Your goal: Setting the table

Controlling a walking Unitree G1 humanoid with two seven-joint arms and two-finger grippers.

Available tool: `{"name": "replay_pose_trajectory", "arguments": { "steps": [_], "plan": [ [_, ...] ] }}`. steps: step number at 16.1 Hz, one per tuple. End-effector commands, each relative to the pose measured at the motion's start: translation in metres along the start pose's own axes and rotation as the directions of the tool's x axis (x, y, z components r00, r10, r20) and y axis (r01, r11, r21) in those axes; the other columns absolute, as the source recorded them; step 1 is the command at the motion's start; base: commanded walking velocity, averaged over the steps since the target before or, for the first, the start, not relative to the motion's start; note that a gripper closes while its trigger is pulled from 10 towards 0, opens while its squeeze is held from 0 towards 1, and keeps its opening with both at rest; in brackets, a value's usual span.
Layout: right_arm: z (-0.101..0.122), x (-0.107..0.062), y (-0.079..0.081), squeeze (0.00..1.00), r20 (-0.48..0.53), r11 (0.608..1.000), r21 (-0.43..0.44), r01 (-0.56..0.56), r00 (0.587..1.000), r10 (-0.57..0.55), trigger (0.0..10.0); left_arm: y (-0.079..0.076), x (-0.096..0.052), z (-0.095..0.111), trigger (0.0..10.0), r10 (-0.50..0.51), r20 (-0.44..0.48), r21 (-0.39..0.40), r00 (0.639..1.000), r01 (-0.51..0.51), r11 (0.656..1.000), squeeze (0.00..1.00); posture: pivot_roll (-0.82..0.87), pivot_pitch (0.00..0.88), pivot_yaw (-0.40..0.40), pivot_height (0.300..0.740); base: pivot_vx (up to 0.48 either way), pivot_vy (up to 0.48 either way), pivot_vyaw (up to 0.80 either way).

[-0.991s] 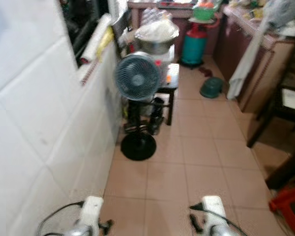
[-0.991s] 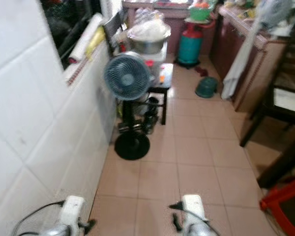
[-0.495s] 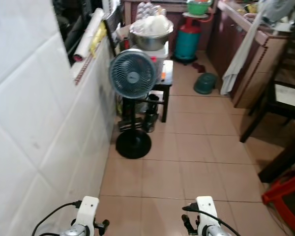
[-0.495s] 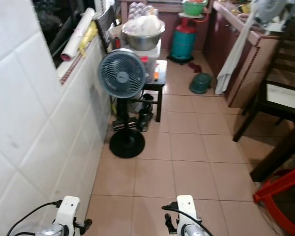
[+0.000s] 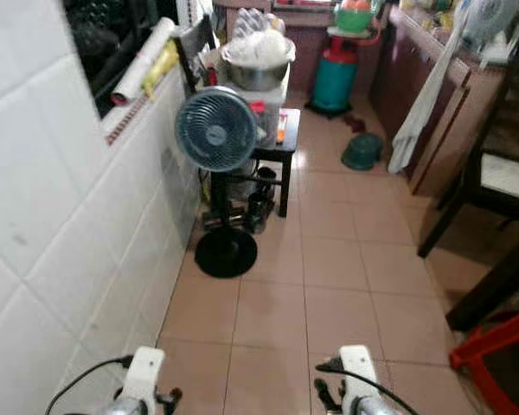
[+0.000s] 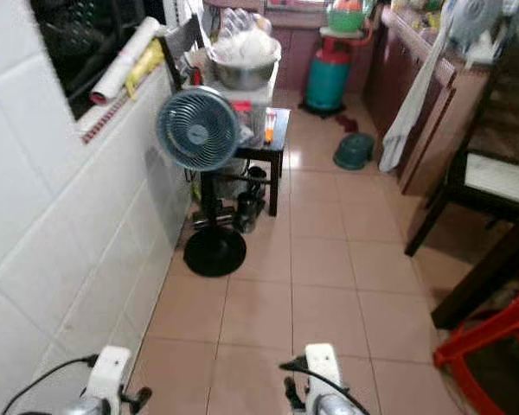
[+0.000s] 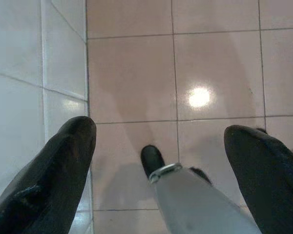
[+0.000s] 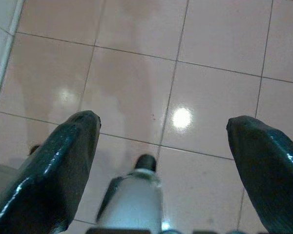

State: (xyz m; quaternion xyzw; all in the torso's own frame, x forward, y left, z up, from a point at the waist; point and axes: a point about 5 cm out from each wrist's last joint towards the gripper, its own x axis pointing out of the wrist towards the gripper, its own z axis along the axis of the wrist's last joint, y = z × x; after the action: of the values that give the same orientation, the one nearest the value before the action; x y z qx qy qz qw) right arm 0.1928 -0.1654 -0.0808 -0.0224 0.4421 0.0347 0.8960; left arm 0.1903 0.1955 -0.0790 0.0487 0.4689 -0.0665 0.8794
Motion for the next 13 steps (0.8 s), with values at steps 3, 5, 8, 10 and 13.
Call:
{"name": "replay_pose_trajectory", "arguments": {
  "steps": [3, 5, 8, 10, 13],
  "plan": [
    [0.001, 0.0, -0.001, 0.0, 0.003, 1.0, 0.001, 0.001, 1.0, -0.001, 10.0, -0.002, 0.001, 0.0, 10.0, 0.015, -0.007, 0.013, 1.0, -0.015, 1.0, 0.0, 0.0, 0.0, -0.013, 0.74, 0.0, 0.0, 0.0],
    [0.001, 0.0, 0.0, 0.0, 0.001, 1.0, -0.002, -0.001, 1.0, 0.001, 10.0, -0.003, 0.001, -0.001, 10.0, 0.022, -0.008, 0.017, 1.0, -0.022, 1.0, 0.0, 0.02, 0.0, -0.026, 0.74, 0.0, 0.0, 0.0],
    [0.003, 0.001, 0.002, 0.0, -0.001, 1.0, -0.009, -0.009, 1.0, 0.009, 10.0, -0.002, 0.001, -0.002, 10.0, 0.042, -0.009, 0.013, 0.999, -0.042, 0.999, 0.0, 0.08, 0.0, -0.062, 0.74, 0.0, 0.0, 0.0],
    [0.011, 0.003, 0.005, 0.0, 0.009, 1.0, 0.018, -0.022, 1.0, 0.022, 10.0, 0.003, -0.001, -0.005, 10.0, 0.072, -0.01, -0.015, 0.997, -0.072, 0.997, 0.0, 0.12, 0.0, -0.092, 0.74, 0.0, 0.0, 0.0],
    [0.019, 0.005, 0.009, 0.0, 0.02, 0.999, 0.006, -0.033, 0.999, 0.033, 10.0, 0.008, -0.002, -0.009, 10.0, 0.093, -0.019, -0.038, 0.996, -0.093, 0.995, 0.0, 0.15, 0.0, -0.113, 0.74, 0.0, 0.0, 0.0]
  ]
}}
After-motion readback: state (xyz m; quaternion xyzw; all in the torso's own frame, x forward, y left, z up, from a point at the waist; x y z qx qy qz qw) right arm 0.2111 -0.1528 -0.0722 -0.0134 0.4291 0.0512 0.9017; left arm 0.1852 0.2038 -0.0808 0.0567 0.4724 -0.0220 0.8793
